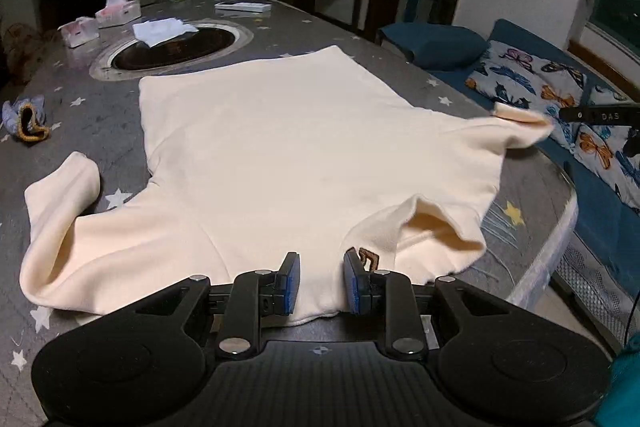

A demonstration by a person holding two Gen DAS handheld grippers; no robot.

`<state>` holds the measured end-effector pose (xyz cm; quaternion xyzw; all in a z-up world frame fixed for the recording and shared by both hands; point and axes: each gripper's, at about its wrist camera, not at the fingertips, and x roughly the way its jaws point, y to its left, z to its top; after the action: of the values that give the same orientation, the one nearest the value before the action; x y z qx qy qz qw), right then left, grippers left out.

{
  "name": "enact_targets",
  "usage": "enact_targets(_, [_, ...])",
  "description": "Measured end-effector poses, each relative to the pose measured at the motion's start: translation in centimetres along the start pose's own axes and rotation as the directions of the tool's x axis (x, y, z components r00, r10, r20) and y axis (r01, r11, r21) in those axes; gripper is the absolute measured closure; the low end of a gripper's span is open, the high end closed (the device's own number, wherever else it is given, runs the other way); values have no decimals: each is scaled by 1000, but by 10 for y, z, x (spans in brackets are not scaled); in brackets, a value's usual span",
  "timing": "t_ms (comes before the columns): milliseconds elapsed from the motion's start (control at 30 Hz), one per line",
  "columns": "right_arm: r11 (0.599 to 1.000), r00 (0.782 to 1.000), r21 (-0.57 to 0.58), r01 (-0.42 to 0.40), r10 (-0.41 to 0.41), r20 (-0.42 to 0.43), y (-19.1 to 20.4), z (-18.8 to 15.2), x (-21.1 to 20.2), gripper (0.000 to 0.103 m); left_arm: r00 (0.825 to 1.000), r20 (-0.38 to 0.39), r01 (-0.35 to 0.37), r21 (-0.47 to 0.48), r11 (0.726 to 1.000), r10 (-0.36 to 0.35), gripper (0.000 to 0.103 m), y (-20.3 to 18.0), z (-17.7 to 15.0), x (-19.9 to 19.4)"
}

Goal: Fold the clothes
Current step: 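Lay the sweatshirt flat on the table and open both grippers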

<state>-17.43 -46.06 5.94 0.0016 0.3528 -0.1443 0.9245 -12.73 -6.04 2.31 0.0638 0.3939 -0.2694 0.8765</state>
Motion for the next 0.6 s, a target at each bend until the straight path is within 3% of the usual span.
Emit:
enact_targets(67, [998,1000,59,-6,7,-17,-12,-8,2,45,1000,-9,11,-1,1000,-11,76,1,-1,-2])
enact_targets(167, [997,997,30,-65,64,31,-5,-11,-6,45,1000,-19,22,7,1000,-21,76,-1,-5,-6])
enact_targets(233, [994,992,-38,-107,109,60,9,-9,-9,45,999,-32,32,5,999,-32,76,-1,-4,-7])
enact_targets(367, [971,982,-157,-180,186,20,45,-4,9,45,998,-37,52,-17,999,-52,76,6,6,-11])
enact_targets(467, [960,982,-208,-188,190,-10,61,-5,28,45,999,-11,38,-24,999,-39,76,12,21,-12])
enact_targets(600, [964,996,-250,-92,93,-8,58,-4,49,45,1000,10,10,-41,999,-9,75,24,42,-2])
